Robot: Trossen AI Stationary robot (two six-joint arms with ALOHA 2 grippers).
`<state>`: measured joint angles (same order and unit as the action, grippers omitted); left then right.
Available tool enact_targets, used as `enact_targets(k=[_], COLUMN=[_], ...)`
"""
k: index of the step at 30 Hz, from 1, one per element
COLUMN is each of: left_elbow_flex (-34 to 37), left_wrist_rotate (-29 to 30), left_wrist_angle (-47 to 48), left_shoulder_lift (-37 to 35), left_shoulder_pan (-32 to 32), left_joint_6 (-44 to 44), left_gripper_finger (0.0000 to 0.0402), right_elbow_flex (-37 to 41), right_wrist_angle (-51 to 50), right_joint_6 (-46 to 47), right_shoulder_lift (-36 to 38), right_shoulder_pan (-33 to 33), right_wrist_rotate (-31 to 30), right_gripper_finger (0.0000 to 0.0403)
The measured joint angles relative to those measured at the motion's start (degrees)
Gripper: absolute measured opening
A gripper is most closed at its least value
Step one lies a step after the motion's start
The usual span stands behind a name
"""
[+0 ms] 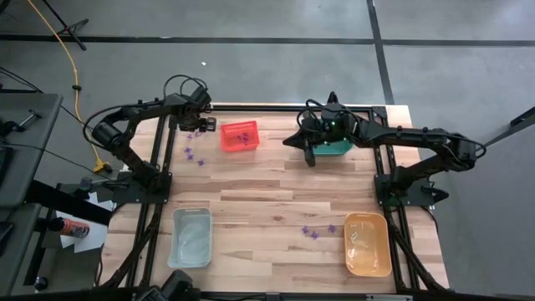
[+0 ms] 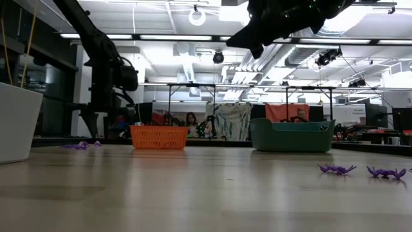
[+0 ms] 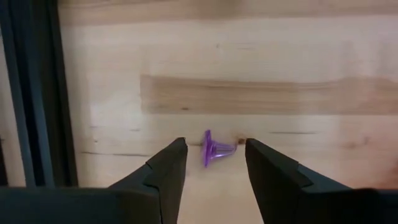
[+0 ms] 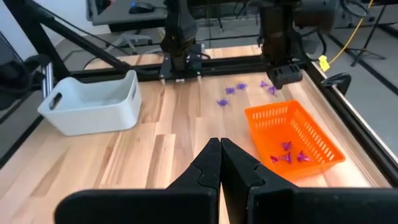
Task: Sort Halloween decoration
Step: Put the purple witch hat toy into the orange bin
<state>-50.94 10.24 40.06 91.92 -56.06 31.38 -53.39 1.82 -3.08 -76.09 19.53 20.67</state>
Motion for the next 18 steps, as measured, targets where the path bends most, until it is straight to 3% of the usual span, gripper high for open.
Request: enact_targets(k=[7, 18], left_elbow_flex=[0.2, 0.3], left_wrist_rotate=[1.5, 6.4], left_wrist_angle=[0.2, 0.0], left_shoulder_lift=[1.1, 5.0], left_shoulder_pan=[1.2, 5.0], left_joint_6=[1.0, 7.2], left_gripper_finger=[0.0132, 0.0131], right_elbow_flex=[0.0, 0.0], right_wrist_angle=[-1.6, -3.1], right_joint_6=[-2.2, -1.9], right_shoulder_lift=[0.0, 0.0], right_shoulder_pan=[0.4, 0.4], right_wrist_rotate=[0.1, 0.2], right_gripper_finger=[0.0, 0.0])
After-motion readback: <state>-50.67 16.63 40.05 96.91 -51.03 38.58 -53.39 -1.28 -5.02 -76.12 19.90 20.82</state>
